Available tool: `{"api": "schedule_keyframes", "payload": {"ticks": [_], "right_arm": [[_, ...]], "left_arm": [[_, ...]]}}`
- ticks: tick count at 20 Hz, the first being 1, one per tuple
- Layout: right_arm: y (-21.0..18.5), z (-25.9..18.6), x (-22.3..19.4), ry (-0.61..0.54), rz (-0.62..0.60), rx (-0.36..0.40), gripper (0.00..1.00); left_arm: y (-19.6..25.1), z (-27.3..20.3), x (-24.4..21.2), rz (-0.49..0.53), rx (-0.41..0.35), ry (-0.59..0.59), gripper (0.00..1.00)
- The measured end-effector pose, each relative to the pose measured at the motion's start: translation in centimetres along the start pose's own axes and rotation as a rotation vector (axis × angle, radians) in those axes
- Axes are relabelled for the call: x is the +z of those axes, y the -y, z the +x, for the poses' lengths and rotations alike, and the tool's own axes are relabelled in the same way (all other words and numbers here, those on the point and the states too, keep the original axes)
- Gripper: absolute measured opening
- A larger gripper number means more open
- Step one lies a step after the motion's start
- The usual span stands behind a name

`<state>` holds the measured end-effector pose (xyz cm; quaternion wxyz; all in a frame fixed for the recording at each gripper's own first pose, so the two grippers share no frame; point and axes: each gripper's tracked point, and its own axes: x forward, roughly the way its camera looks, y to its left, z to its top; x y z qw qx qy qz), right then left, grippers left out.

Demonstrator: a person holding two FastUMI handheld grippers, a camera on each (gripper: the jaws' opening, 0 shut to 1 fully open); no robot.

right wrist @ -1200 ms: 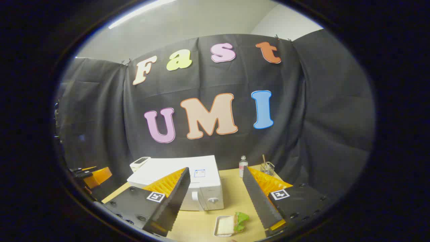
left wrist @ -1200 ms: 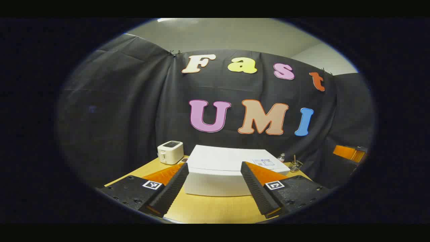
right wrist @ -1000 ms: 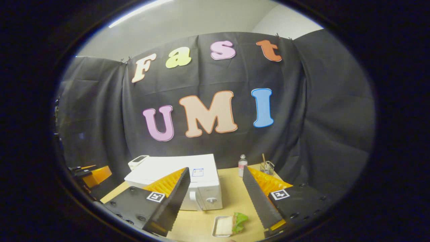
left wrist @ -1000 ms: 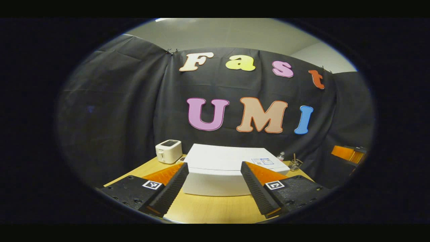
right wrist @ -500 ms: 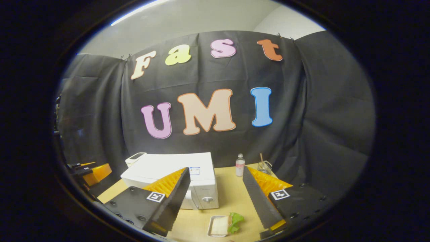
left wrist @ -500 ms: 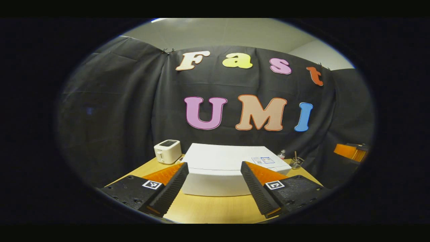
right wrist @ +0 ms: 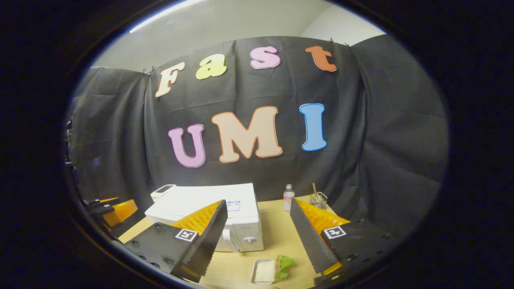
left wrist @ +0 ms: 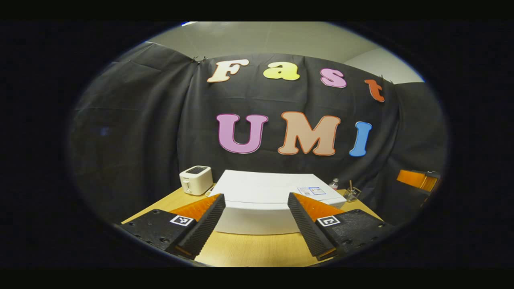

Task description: Open the microwave oven with the left hand, put the food in, and close the microwave oven.

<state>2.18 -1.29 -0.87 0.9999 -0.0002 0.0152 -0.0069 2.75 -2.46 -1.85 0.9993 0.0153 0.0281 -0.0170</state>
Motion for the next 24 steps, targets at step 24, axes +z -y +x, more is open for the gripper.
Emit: {"api": "schedule_keyframes", "payload": {"ticks": [24], "right_arm": [[9.5, -3.4, -3.1, -0.071, 0.047, -0.208, 0.97]], "left_arm": [[13.5, 5.6, -22.0, 0.000, -0.254, -0.497, 0.96]]}}
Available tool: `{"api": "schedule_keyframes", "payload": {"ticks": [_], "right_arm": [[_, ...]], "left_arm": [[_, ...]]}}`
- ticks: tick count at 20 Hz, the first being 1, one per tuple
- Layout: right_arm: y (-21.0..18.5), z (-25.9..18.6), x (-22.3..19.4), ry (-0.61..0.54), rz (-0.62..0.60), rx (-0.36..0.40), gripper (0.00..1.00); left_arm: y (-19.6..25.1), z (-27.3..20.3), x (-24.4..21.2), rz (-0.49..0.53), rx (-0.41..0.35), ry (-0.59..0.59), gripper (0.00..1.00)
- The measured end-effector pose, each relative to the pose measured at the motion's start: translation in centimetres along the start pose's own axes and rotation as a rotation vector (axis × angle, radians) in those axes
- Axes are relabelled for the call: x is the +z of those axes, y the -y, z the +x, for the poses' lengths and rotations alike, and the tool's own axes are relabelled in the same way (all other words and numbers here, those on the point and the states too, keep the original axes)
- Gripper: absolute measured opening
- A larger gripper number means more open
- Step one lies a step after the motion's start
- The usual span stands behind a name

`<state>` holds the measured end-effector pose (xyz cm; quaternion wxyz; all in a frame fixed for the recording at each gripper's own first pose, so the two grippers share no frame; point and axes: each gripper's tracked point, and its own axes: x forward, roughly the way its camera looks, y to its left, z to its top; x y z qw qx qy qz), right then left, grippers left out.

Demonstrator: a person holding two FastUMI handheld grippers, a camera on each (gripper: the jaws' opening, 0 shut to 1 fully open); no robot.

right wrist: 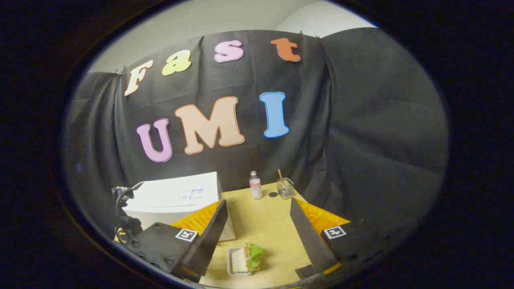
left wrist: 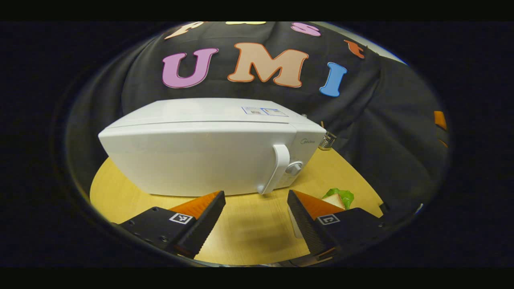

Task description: Open the microwave oven with the left hand, put the food in, and close the microwave oven.

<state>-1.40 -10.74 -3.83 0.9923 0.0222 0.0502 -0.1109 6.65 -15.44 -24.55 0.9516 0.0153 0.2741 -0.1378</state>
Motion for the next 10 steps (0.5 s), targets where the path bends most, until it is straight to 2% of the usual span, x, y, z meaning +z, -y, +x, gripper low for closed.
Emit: {"api": "schedule_keyframes", "payload": {"ticks": [7, 8, 9, 10], "right_arm": [[1.3, 1.2, -0.2, -0.016, 0.015, -0.008, 0.98], [1.4, 1.4, -0.2, -0.020, 0.017, -0.007, 0.98], [1.6, 1.6, -0.4, -0.025, 0.017, -0.008, 0.98], [1.8, 1.7, -0.5, -0.032, 0.016, -0.009, 0.98]], "left_arm": [[1.6, 5.6, -1.9, -0.042, -0.002, -0.128, 0.95], [1.7, 6.4, -1.9, -0.041, 0.003, -0.137, 1.00], [1.8, 7.0, -1.9, -0.041, 0.005, -0.144, 0.93], [1.9, 7.6, -2.0, -0.043, 0.008, -0.153, 0.92]]}}
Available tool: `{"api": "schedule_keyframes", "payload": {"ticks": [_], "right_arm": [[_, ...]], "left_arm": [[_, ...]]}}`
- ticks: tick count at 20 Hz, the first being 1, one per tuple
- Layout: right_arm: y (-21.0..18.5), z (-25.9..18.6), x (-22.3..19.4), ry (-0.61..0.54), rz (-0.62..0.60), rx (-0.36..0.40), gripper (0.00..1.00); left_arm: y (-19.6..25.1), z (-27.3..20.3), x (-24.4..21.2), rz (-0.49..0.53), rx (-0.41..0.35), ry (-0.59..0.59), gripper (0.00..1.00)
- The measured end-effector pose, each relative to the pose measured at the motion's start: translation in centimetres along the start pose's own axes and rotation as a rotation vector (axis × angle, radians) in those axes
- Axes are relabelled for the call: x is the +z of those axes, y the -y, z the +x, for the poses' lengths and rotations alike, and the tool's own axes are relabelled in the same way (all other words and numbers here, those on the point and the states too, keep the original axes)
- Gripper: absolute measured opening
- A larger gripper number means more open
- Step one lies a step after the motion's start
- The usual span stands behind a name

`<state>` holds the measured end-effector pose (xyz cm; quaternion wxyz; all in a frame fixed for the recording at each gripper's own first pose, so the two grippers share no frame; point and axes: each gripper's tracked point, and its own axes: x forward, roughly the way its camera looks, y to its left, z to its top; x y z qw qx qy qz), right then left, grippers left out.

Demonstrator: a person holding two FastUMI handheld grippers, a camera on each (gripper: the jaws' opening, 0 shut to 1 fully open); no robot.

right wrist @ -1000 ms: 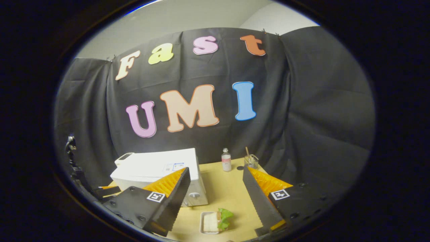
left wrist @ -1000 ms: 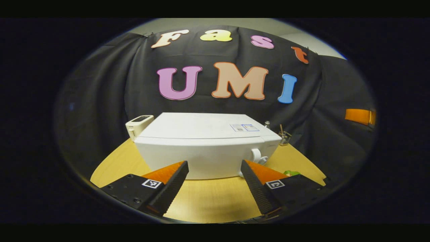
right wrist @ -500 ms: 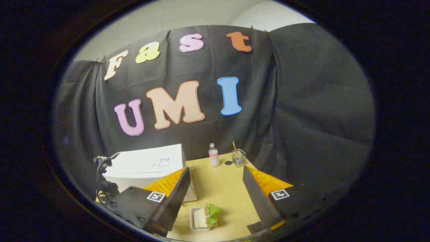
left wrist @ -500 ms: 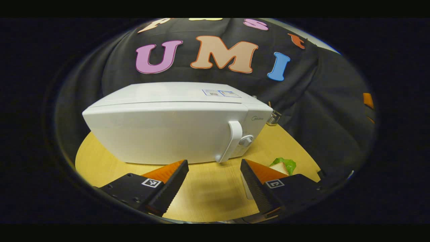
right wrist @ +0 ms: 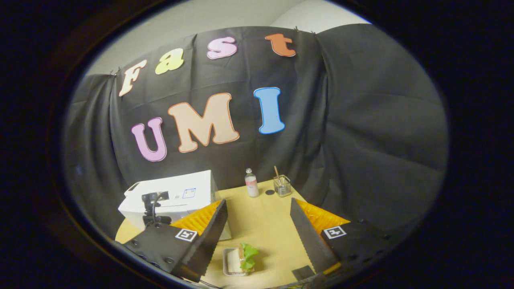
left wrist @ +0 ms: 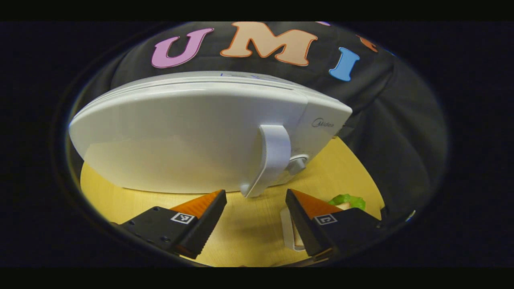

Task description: Open the microwave oven with the left hand, put the food in, and close the microwave oven.

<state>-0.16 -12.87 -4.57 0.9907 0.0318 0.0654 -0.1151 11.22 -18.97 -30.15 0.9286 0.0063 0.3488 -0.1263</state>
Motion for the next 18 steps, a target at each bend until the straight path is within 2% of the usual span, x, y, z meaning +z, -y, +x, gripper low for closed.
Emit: {"api": "schedule_keyframes", "payload": {"ticks": [2, 3, 7, 8, 11, 14, 16, 18], "right_arm": [[0.3, 0.3, -0.2, -0.010, -0.001, 0.002, 0.98], [0.4, 0.4, -0.3, -0.015, -0.002, 0.005, 0.98], [0.6, 1.1, -1.0, -0.041, -0.007, 0.021, 0.98], [0.8, 1.2, -1.1, -0.047, -0.009, 0.025, 0.92], [0.9, 1.5, -1.4, -0.061, -0.014, 0.039, 0.92], [1.4, 1.7, -1.6, -0.071, -0.013, 0.052, 0.92], [1.8, 1.8, -1.9, -0.077, -0.016, 0.058, 0.92], [2.2, 1.7, -2.2, -0.083, -0.020, 0.064, 0.92]], "left_arm": [[0.2, 0.8, 0.1, -0.008, 0.008, -0.010, 0.91], [0.2, 1.1, 0.2, -0.010, 0.014, -0.012, 0.85], [-0.3, 2.2, 1.1, -0.010, 0.060, 0.008, 0.77], [-0.4, 2.4, 1.0, -0.023, 0.063, 0.005, 0.74], [-0.4, 2.7, 0.9, -0.050, 0.078, 0.005, 0.66], [-0.6, 2.9, 1.0, -0.071, 0.097, 0.016, 0.37], [-0.6, 2.8, 1.1, -0.078, 0.095, 0.029, 0.38], [-0.5, 2.8, 1.1, -0.074, 0.102, 0.039, 0.32]]}}
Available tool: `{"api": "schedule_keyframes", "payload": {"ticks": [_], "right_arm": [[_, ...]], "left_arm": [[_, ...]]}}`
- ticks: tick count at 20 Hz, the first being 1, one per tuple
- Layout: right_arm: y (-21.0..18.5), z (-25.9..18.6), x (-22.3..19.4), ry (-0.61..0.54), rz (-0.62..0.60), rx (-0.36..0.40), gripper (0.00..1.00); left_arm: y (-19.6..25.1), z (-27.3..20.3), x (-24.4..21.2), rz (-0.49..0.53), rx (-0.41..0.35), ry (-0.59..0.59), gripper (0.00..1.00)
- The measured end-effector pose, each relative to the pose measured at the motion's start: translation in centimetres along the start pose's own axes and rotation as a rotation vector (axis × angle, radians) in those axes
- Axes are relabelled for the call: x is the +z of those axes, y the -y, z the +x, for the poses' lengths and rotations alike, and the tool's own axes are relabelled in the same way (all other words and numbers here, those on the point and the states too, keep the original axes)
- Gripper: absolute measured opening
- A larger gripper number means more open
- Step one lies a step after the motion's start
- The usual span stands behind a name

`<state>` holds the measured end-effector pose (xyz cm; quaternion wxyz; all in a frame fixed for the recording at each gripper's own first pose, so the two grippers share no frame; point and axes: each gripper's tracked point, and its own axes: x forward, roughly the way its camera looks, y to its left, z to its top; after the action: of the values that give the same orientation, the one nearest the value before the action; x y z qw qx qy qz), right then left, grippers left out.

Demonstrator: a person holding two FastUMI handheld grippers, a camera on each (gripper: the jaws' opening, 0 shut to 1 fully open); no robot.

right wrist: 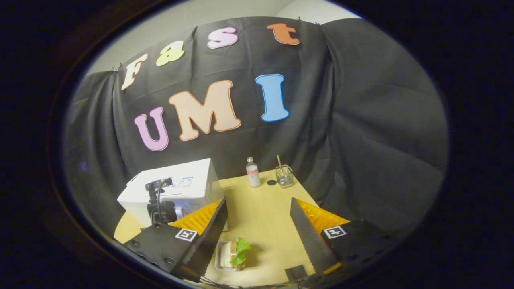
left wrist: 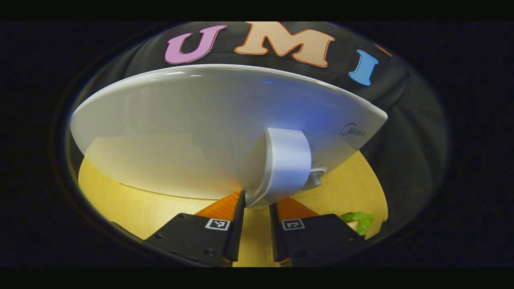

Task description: Open the microwave oven with the left hand, put the food in, and close the microwave oven.

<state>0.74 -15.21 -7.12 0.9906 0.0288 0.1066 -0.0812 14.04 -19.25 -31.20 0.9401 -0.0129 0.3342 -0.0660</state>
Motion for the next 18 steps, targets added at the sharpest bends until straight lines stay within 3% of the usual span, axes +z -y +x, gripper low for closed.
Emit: {"api": "schedule_keyframes", "payload": {"ticks": [2, 4, 8, 12, 18], "right_arm": [[0.5, -0.2, -0.3, -0.003, 0.000, 0.002, 0.92], [0.7, -0.5, -0.4, -0.001, 0.004, 0.007, 0.92], [1.1, -1.0, -1.3, -0.017, 0.005, 0.019, 0.92], [1.3, -1.8, -1.5, -0.013, -0.008, 0.027, 0.92], [0.9, -2.5, -2.8, -0.037, -0.028, 0.045, 0.92]], "left_arm": [[-0.2, -0.1, -0.1, 0.051, 0.021, 0.008, 0.20], [-0.3, -0.2, 0.0, 0.088, 0.031, 0.028, 0.21], [-0.2, -0.2, 0.2, 0.099, 0.021, 0.072, 0.08], [-0.1, -0.2, 0.2, 0.081, 0.027, 0.108, 0.02], [0.0, -0.4, 0.4, 0.061, 0.002, 0.133, 0.01]]}}
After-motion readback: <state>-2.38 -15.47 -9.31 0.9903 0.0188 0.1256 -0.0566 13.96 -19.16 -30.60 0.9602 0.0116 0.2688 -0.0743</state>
